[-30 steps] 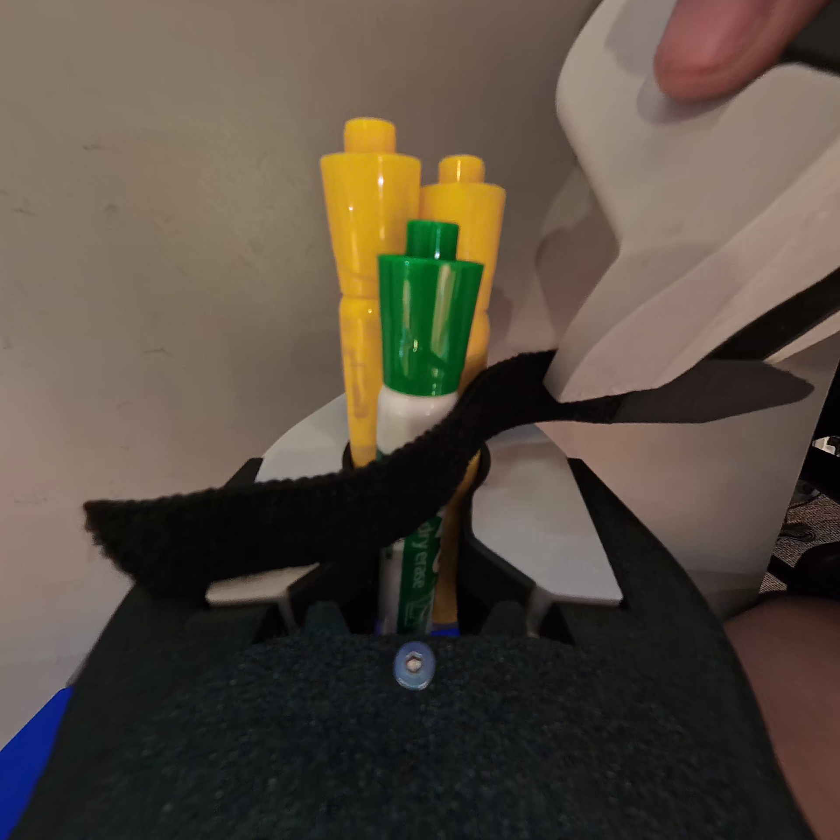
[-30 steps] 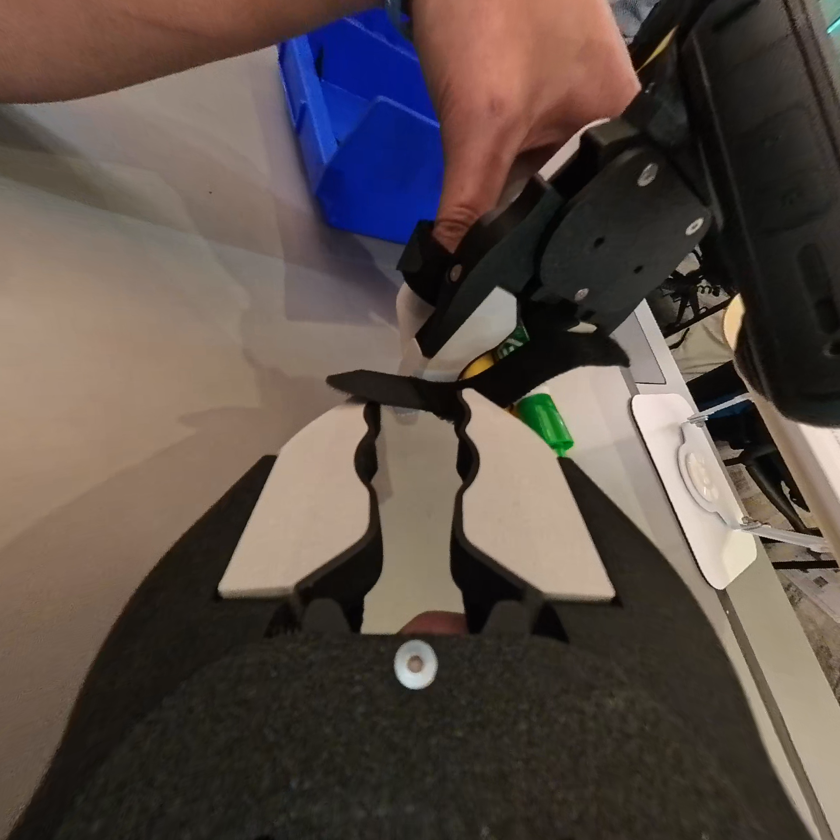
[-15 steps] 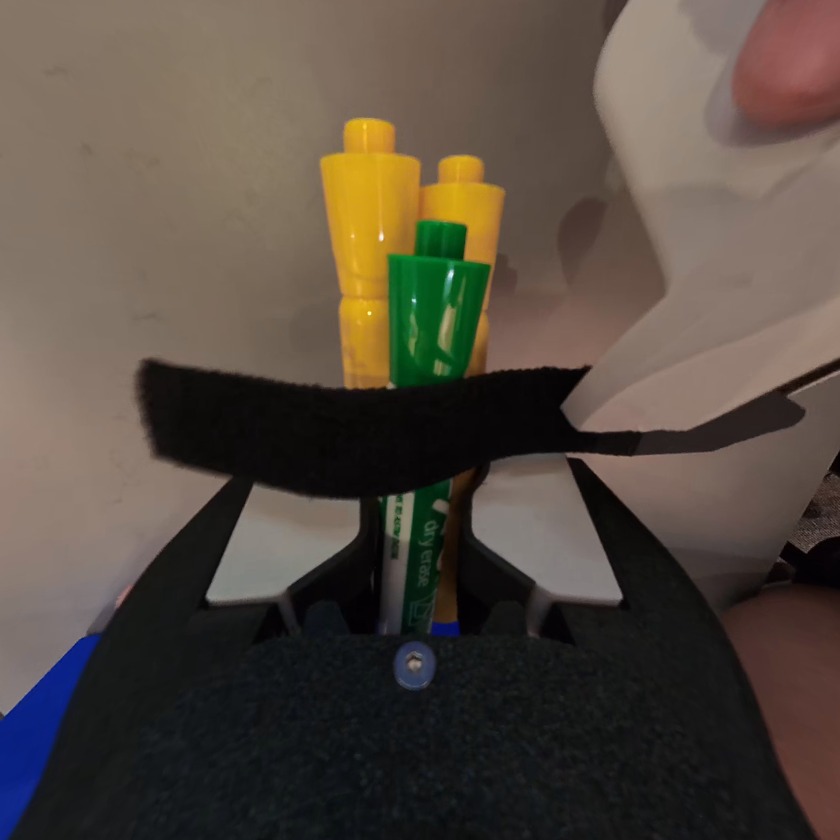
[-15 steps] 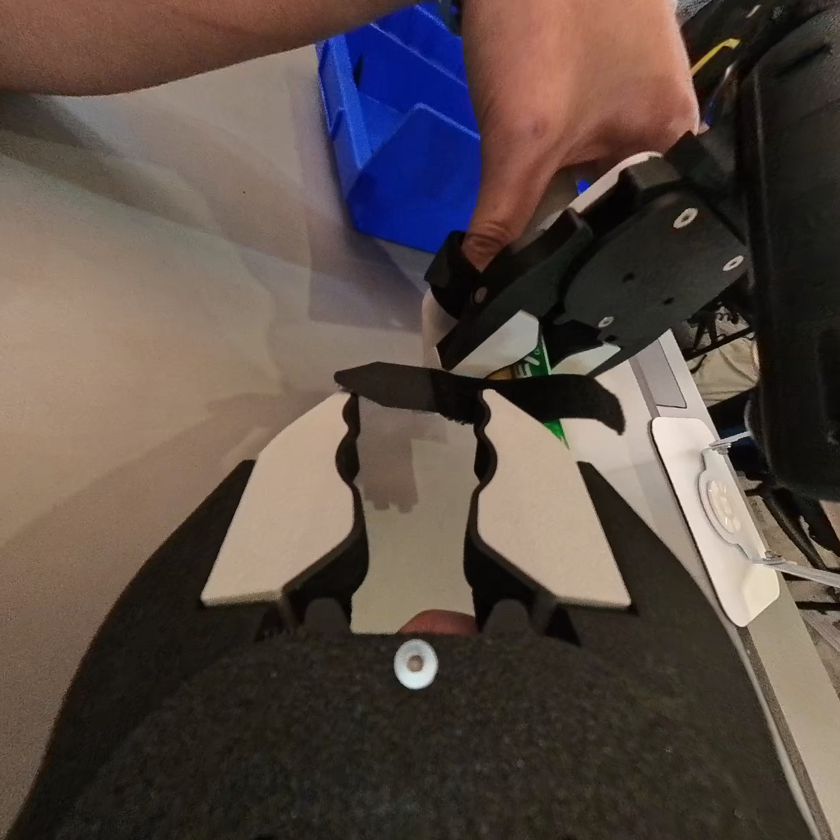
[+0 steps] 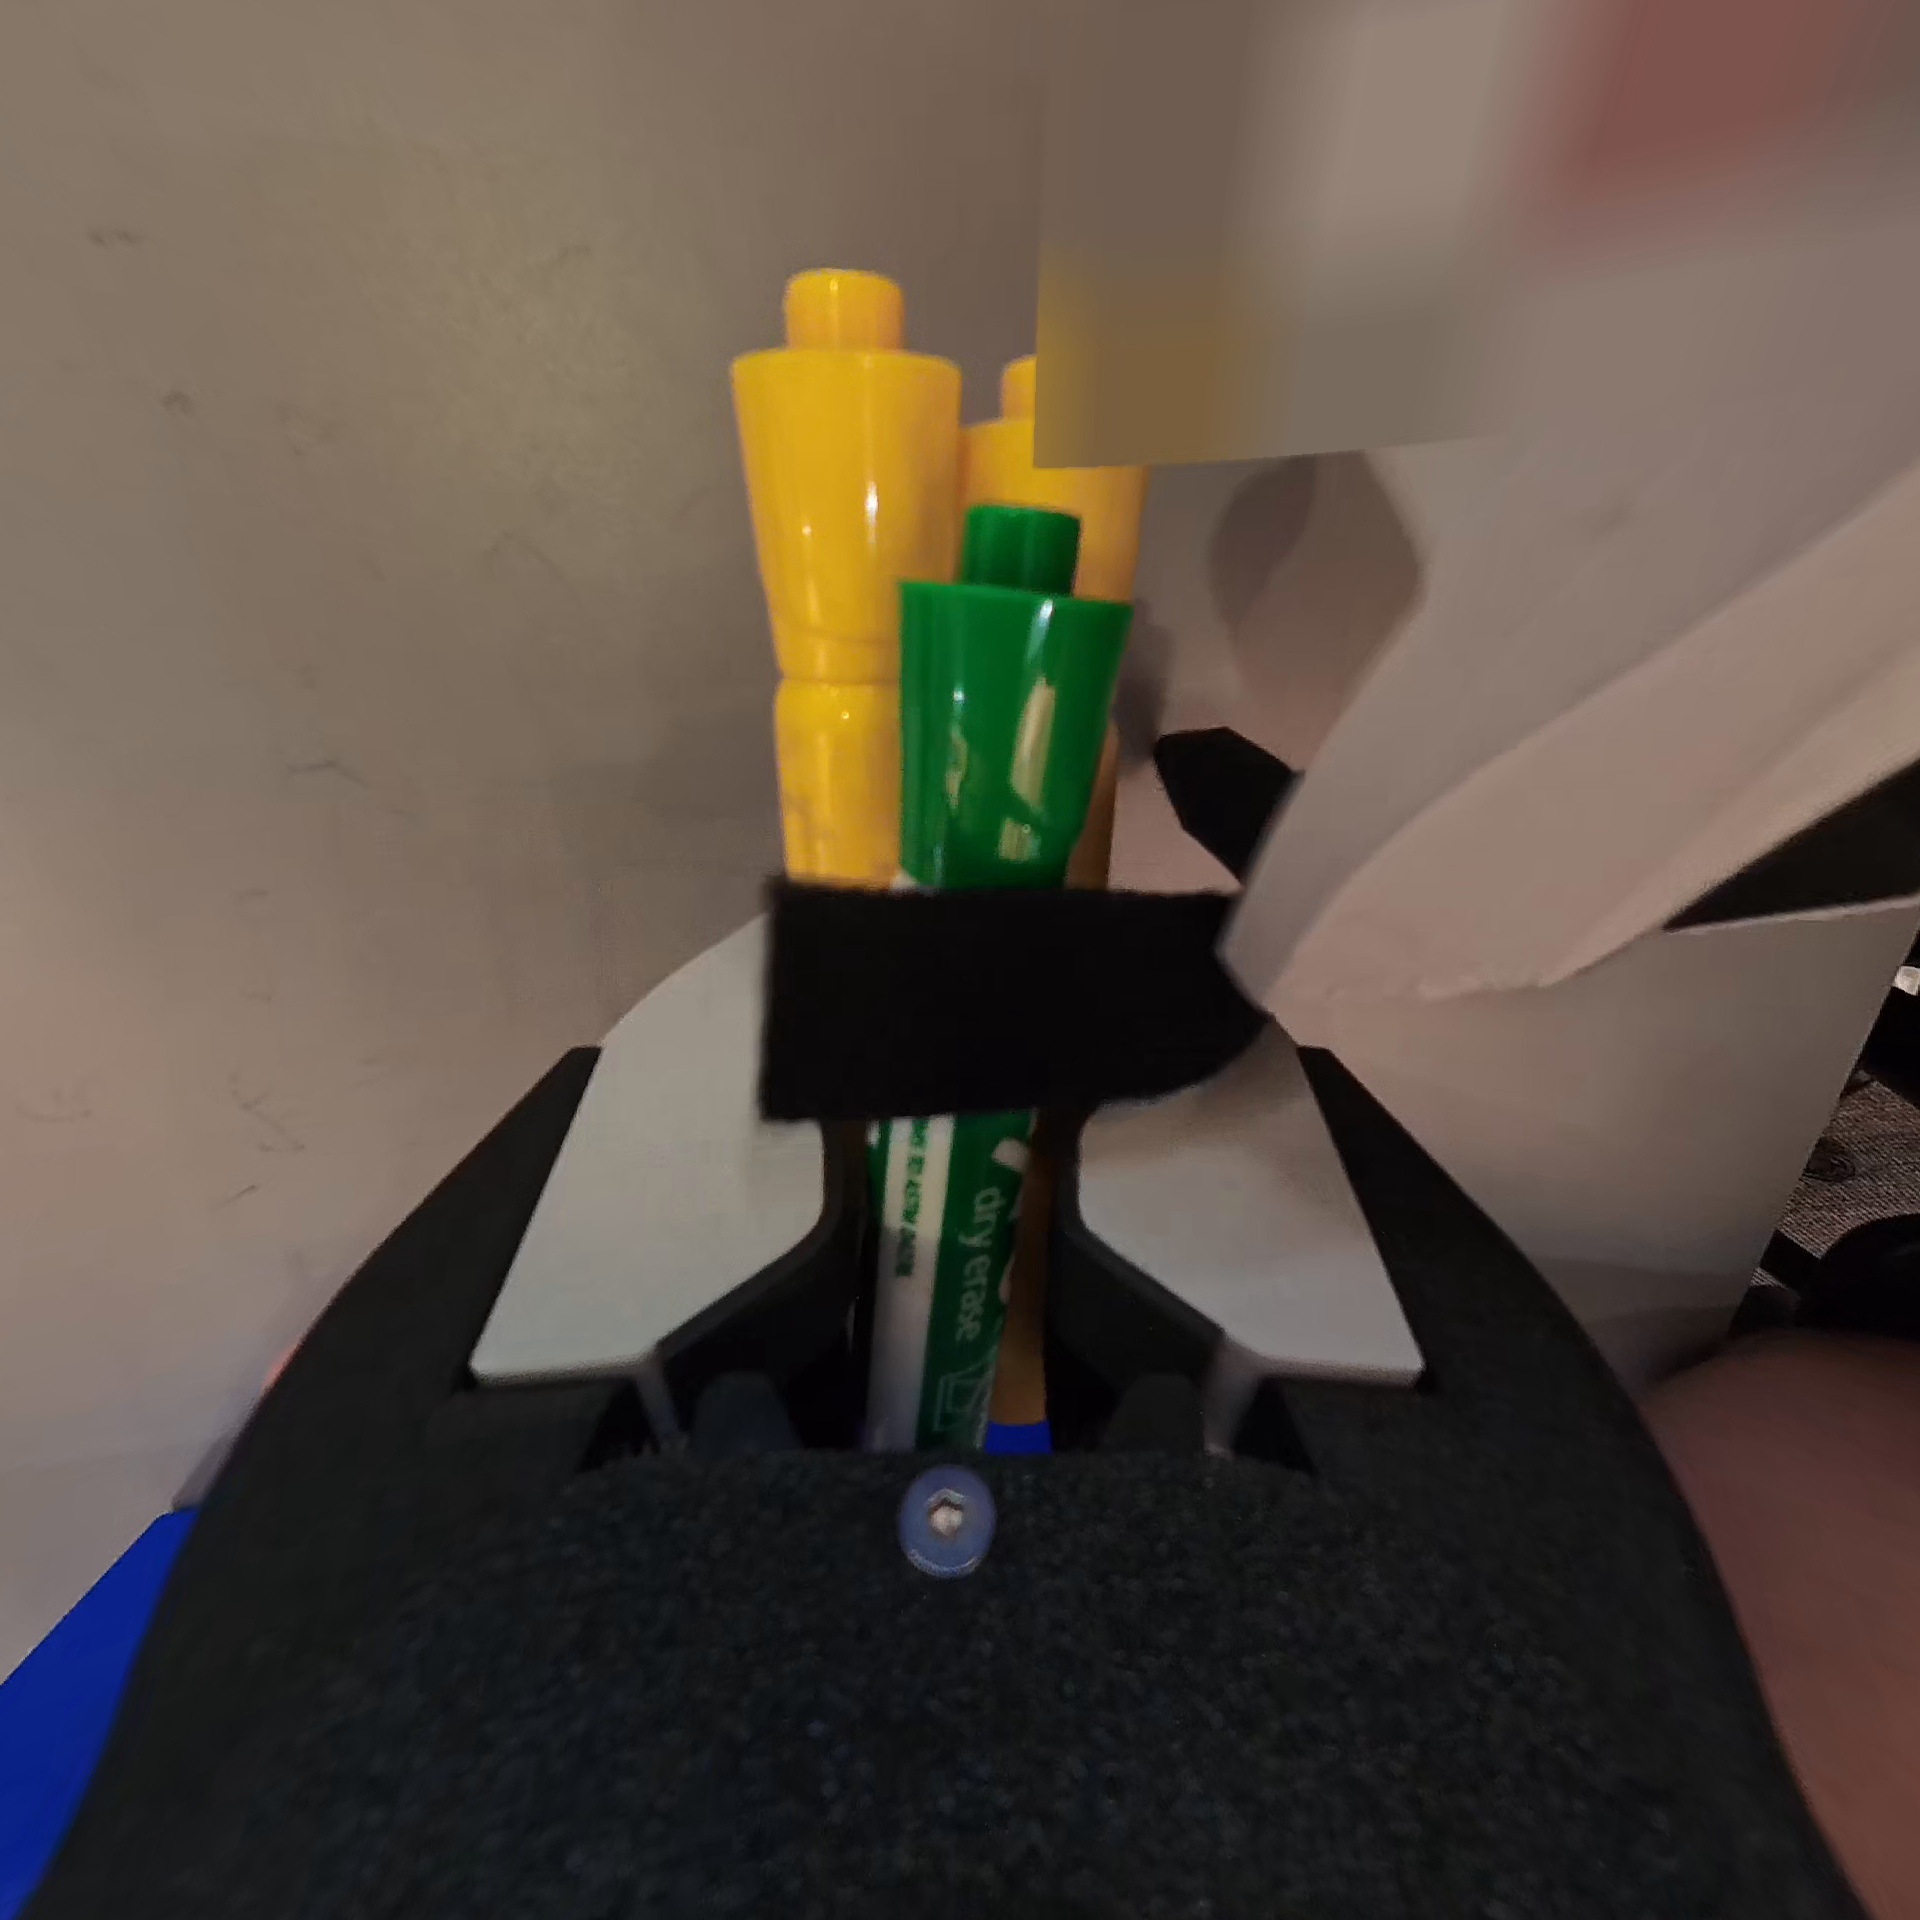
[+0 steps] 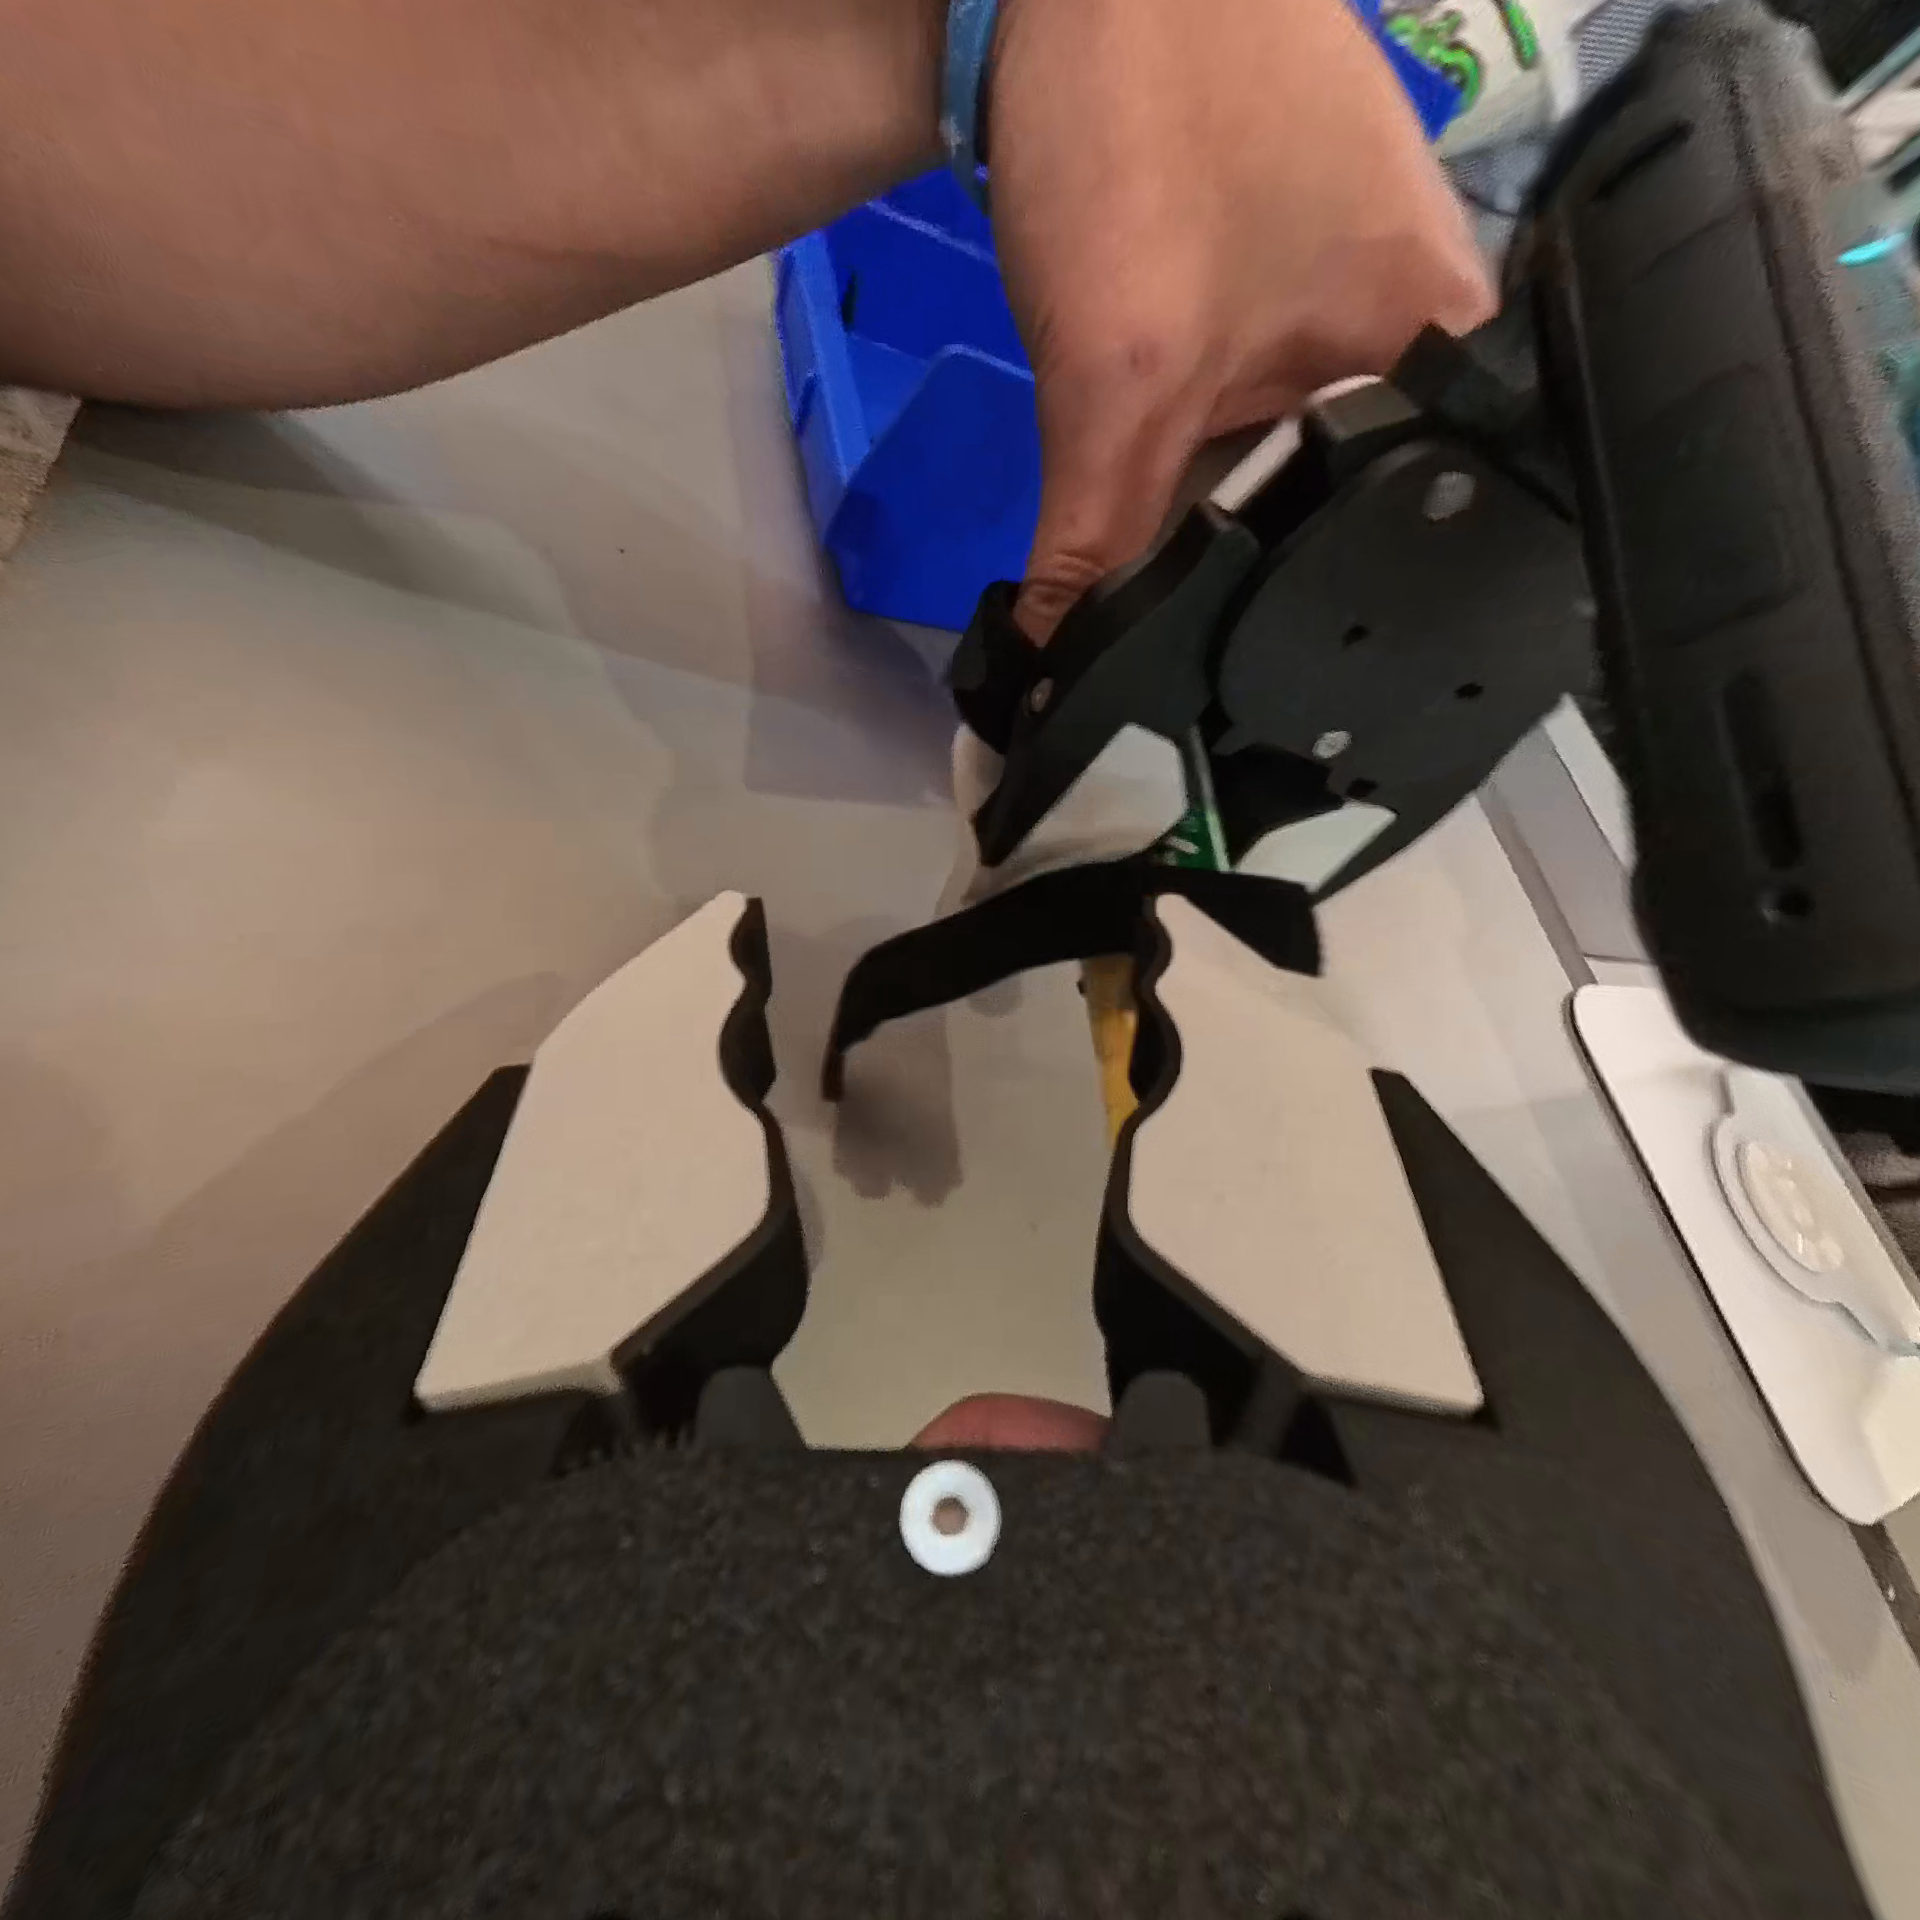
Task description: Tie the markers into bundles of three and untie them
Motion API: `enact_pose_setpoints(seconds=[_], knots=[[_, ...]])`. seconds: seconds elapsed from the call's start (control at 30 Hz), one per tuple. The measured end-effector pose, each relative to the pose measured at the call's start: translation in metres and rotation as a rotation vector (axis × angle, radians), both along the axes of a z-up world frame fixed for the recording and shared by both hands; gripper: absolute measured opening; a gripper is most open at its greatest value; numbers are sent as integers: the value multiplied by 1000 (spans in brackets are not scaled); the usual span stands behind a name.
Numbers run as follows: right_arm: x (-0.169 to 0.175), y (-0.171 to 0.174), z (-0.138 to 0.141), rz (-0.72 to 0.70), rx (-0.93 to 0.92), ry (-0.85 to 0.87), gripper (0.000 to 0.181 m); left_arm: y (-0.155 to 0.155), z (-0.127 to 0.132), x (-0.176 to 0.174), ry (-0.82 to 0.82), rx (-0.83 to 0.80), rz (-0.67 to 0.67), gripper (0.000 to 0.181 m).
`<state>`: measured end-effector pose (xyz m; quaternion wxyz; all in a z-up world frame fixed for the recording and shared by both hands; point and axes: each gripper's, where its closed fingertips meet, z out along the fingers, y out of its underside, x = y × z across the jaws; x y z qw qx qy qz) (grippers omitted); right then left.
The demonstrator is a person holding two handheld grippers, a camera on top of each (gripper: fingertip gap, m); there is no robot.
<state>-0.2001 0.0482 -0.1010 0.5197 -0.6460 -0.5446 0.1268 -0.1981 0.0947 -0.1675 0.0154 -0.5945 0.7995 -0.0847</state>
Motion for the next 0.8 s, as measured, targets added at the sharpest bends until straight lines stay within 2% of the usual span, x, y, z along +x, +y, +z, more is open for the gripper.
enact_pose_setpoints(seconds=[0.1, 0.2, 0.47, 0.67, 0.8], knots=[[6, 11, -1, -55, -13, 20, 67, -1, -1, 0, 4, -3, -2, 42], [9, 20, -1, -91, 48, -15, 67, -2, -3, -1, 11, -12, -3, 41], [11, 31, -3, -104, 153, -117, 57, -4, -5, 0, 18, -23, -12, 41], [14, 25, 5, -95, 143, -82, 56, -3, -6, -2, 17, -31, -2, 41], [20, 15, 0, -35, 165, -146, 56, -2, -7, -3, 22, -34, 1, 41]])
